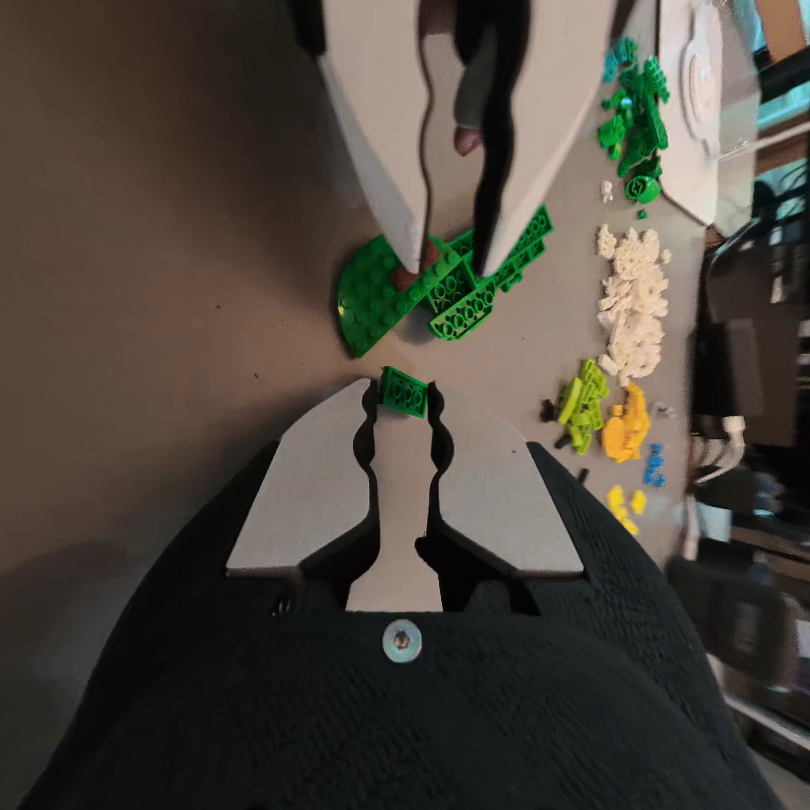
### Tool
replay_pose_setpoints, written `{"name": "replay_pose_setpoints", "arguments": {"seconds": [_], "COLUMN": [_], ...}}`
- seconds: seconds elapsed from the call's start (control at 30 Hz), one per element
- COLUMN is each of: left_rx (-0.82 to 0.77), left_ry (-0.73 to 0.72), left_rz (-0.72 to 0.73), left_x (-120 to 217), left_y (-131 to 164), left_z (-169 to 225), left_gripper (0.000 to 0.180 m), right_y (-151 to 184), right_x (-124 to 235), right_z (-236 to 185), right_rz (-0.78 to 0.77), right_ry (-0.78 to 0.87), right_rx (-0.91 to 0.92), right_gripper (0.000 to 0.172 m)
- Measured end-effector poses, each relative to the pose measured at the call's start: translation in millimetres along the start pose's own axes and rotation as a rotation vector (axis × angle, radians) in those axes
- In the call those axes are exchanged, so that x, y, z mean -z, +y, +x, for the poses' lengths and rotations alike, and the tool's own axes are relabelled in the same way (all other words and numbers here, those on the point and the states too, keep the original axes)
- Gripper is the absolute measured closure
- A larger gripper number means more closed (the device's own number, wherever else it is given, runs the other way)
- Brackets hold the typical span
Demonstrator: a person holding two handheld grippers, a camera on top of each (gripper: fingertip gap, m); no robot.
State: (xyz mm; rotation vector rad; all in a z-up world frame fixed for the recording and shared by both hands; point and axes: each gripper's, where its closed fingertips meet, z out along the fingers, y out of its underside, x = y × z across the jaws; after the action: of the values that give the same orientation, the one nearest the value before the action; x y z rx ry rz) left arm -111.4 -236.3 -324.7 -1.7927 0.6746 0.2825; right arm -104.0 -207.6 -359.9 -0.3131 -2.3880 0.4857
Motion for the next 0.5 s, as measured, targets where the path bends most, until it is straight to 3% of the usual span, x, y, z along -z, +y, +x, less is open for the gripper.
{"name": "replay_pose_setpoints", "arguments": {"seconds": [0.37,0.5], "left_rx": [-0.003,0.040], "left_ry": [-0.013,-0.024], "left_rz": [0.022,0.030], "left_x": [-0.4,0.0], "left_y": [-5.8,-6.4], "left_z": [2.1,-1.5], "left_gripper": [0.160,0.165], "right_y": [2.2,6.2], "right_x": [-2.0,-2.9], "right_z": [-5.2,-1.3], "right_rz": [0.184,0.173], "right_ry": [-0.281,-0.260], "right_rx": [-0.534,-0.545], "right_gripper": [0.131,0.142]}}
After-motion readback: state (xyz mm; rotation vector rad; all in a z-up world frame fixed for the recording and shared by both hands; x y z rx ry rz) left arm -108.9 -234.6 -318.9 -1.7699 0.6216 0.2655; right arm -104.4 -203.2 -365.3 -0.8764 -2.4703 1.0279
